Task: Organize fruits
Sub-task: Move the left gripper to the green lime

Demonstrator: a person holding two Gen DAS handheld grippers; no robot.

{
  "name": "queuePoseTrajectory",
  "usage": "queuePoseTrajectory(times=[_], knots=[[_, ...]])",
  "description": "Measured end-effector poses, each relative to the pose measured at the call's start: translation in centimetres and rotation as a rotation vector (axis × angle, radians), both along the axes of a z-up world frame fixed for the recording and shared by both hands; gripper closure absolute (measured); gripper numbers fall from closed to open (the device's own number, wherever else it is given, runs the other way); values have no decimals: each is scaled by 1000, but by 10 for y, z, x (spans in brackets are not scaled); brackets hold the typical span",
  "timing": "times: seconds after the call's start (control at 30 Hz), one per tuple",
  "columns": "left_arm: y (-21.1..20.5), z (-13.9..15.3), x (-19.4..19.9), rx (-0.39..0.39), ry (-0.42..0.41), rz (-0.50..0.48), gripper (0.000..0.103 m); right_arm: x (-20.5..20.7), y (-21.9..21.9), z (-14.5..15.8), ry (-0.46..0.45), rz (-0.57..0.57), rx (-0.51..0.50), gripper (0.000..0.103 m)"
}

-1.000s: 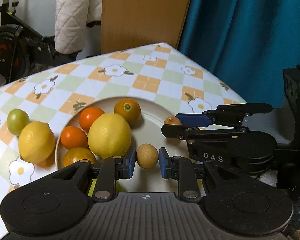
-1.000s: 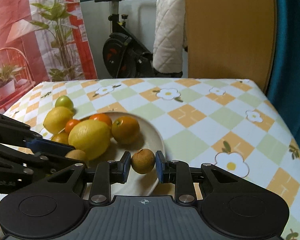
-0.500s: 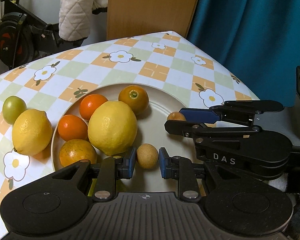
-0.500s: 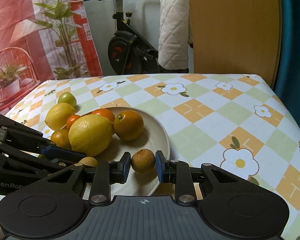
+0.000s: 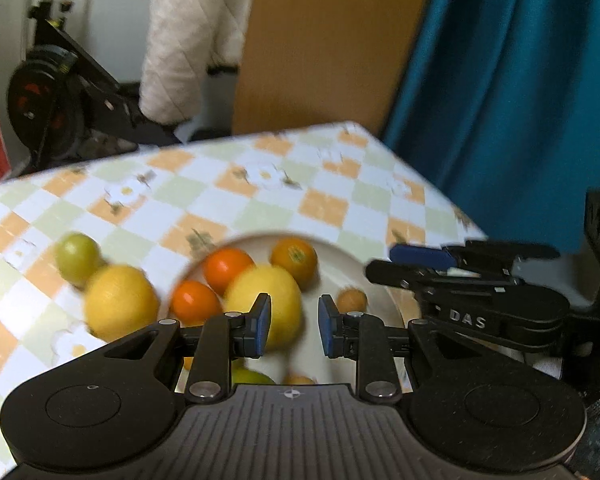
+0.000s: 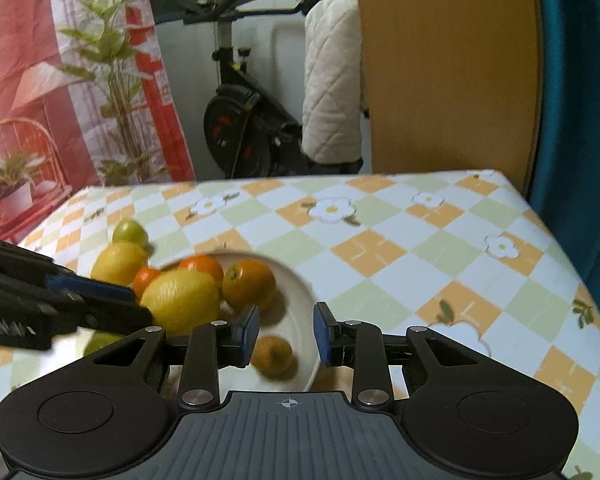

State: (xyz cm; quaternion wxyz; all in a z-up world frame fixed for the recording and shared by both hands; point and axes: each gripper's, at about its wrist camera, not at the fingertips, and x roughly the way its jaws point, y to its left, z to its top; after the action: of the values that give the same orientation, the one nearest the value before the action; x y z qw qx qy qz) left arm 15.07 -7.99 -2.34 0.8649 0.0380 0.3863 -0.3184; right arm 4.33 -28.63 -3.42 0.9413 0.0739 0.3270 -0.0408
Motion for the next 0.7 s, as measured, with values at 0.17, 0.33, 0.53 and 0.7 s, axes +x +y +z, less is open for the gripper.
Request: queuePoseTrajectory(times=[0.17, 0.33, 0.53, 0.7], knots=[[26, 28, 6, -34, -58, 62, 76, 4, 2, 21, -53, -9, 15, 73], [53, 49, 17, -43, -103, 122, 75, 15, 15, 37, -92, 19, 10, 72], [90, 64, 31, -30, -137, 183, 69, 35, 39, 47, -105, 61, 11, 72], [111, 65, 43, -21, -143, 218, 69, 53, 66, 48, -90, 101, 4, 71]])
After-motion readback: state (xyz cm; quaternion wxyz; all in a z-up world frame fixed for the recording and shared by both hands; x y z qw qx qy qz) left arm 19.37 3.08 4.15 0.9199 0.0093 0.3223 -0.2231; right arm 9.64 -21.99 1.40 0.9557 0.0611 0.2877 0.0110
